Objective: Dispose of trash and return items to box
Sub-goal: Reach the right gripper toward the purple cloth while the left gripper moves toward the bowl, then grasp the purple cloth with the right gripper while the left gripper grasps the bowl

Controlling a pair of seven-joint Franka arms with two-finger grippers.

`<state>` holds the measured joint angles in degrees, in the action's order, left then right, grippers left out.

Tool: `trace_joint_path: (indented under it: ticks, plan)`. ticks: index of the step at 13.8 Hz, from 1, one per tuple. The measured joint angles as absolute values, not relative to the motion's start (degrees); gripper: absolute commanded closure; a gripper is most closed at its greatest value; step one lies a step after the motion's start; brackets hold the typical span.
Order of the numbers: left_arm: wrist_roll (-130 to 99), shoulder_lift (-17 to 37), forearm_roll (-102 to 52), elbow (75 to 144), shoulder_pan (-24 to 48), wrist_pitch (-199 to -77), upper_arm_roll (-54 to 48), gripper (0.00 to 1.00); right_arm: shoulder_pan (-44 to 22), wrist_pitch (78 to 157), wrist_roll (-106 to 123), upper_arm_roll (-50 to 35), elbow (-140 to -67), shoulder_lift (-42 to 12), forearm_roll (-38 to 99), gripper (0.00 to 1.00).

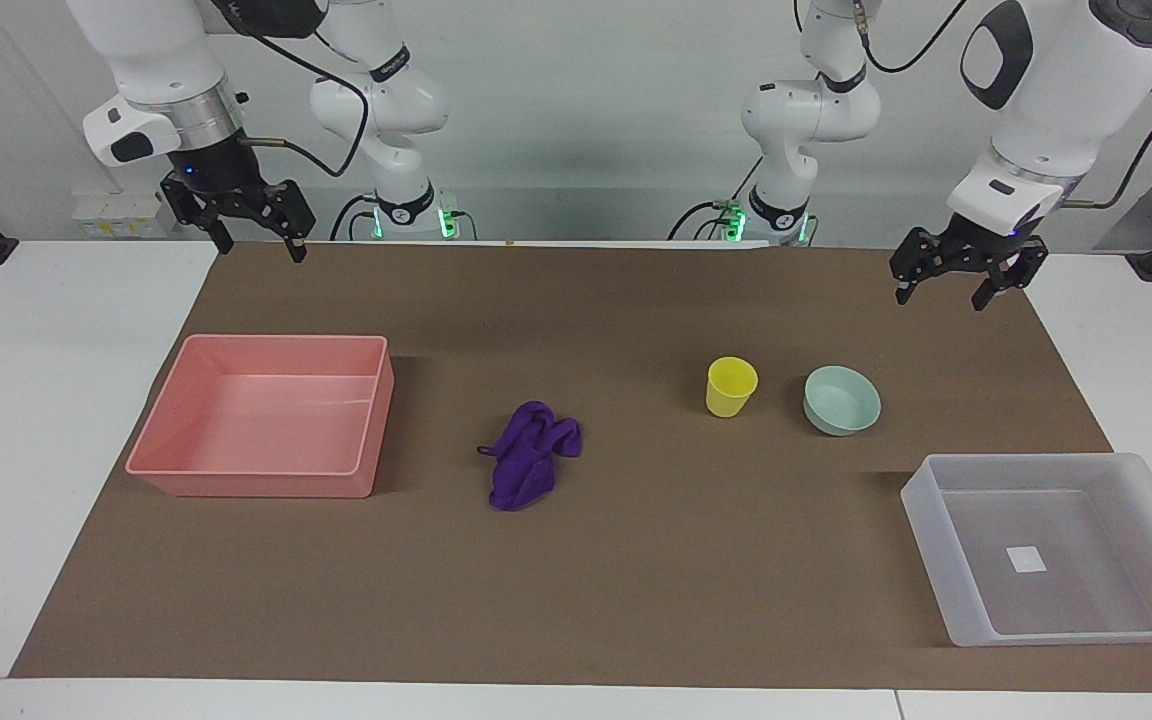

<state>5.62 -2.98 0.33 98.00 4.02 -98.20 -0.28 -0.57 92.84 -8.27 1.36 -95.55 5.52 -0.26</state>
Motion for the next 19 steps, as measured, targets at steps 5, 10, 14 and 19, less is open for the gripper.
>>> trace_joint_path:
  ticks: [5,10,14,19]
  plan:
    - [5.62,-3.02,0.33,98.31,4.02,-98.26,-0.30,0.00,-4.88,98.16,-9.05,1.11,-96.76,2.98,-0.25,0.00]
    - [5.62,-4.57,0.33,105.25,3.97,-105.77,-0.15,0.00,-11.64,109.70,-15.94,1.01,-97.17,-5.04,-0.25,0.00]
    - [5.63,-5.22,0.33,115.17,3.42,-115.79,-0.09,0.00,-15.92,119.58,-20.21,0.96,-97.38,-12.27,-0.25,0.00]
    - [5.76,-4.71,0.33,127.55,0.93,-130.38,-0.01,0.00,-20.16,130.63,-20.35,0.90,-98.26,-22.72,-0.24,0.00]
